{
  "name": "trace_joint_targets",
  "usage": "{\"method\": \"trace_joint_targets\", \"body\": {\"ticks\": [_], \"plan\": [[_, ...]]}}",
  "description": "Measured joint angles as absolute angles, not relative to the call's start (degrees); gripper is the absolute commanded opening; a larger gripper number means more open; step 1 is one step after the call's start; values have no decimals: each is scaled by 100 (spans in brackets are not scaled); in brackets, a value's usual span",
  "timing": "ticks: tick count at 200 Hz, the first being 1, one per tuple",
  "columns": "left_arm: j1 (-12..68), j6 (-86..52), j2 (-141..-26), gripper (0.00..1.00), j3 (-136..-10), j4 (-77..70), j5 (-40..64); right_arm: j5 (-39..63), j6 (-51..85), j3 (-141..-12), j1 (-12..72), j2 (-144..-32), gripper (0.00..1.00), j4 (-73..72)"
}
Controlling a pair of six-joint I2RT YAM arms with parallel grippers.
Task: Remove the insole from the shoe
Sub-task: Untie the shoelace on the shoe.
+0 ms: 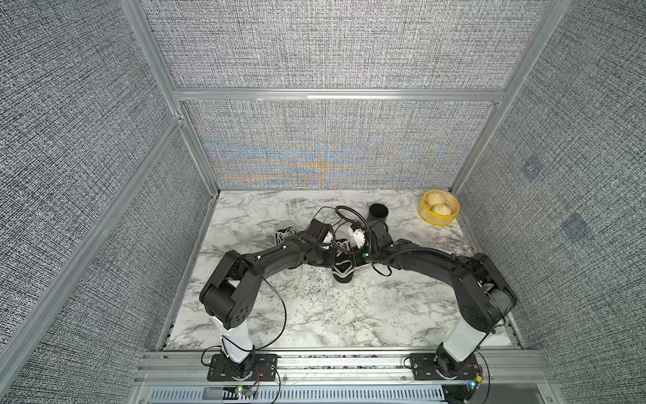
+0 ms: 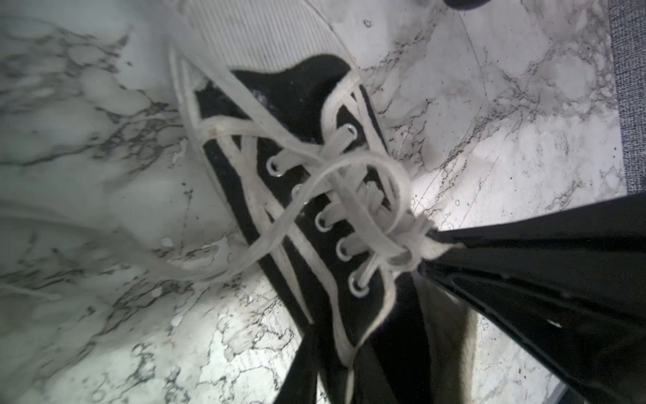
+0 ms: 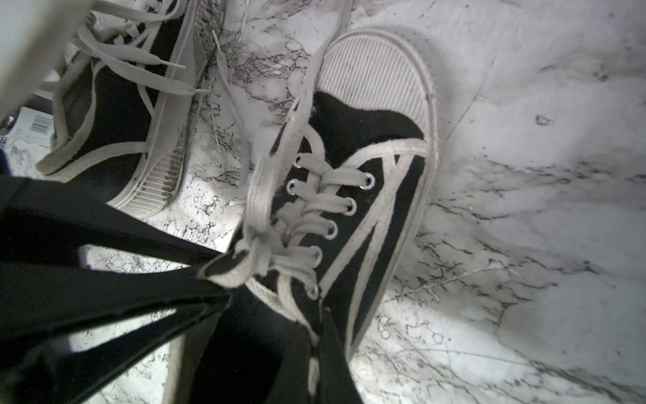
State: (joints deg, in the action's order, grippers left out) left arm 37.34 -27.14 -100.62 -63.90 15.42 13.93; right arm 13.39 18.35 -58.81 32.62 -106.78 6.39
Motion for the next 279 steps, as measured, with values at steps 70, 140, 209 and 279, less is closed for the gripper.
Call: {"method": "trace_joint_targets", "body": {"ticks": [70, 140, 209, 279], "plan": [[3583, -3798, -9758, 0, -5544, 362, 1531, 1741, 2637, -5059, 2788, -10285, 0, 73], [3802, -3476, -9963, 0, -5996, 534, 1363, 1918, 2373, -5365, 2783, -10202, 36, 187], [3962, -2303, -9963, 0, -6018, 696, 1393, 2200, 381, -5518, 2637, -9373, 42, 119], [3962, -2084, -9942, 0, -5975, 639, 1483, 2141, -2322, -6552, 2659, -10372, 38, 414]]}}
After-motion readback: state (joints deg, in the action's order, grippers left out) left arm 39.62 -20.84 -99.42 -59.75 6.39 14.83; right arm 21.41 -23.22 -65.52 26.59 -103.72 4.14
